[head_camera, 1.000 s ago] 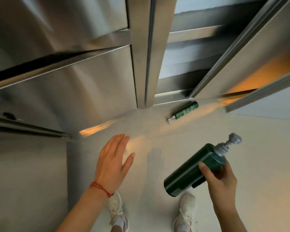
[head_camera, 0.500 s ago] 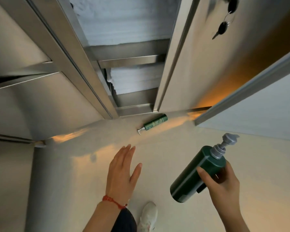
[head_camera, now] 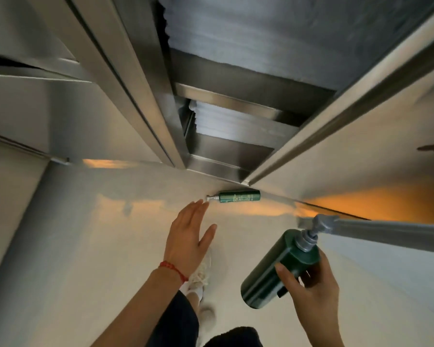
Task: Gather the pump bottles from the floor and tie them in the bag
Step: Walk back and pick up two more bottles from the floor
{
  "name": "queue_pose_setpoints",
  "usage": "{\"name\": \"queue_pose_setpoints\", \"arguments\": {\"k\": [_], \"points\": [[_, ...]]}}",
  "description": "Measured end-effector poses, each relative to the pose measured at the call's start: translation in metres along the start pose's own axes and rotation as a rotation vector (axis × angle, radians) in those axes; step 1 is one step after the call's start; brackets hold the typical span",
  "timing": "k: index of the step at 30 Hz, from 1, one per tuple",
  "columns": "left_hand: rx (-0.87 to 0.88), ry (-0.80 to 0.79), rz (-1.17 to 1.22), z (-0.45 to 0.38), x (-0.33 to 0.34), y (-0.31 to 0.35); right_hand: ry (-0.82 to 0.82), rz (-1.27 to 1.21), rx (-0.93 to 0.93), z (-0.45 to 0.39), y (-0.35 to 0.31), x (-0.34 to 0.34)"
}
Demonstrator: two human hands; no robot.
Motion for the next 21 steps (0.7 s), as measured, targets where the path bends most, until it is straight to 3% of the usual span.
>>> {"name": "queue_pose_setpoints", "arguments": {"k": [9, 16, 21], "points": [[-0.266, 0.166, 0.095, -0.016, 0.050, -0.005, -0.251, 0.187, -0.147, -0.075, 0.004, 0.020], [-0.660, 0.403, 0.263, -0.005, 0.129, -0.036, -0.557, 0.259, -0.255, -0.121, 0.045, 0.035], [-1.014, 0.523, 0.524, -0.002, 0.229, -0.088, -0.617, 0.300, -0.197, -0.173, 0.102, 0.049]]}}
Point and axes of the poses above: each hand's wrist, its own z-axis away from the middle knuckle, its own x-axis out of the palm, y = z × x, the point moved 4 cm from there along -z, towards the middle knuckle, and after that the axes turned 12 degrees about y, right-handed, at the moved point
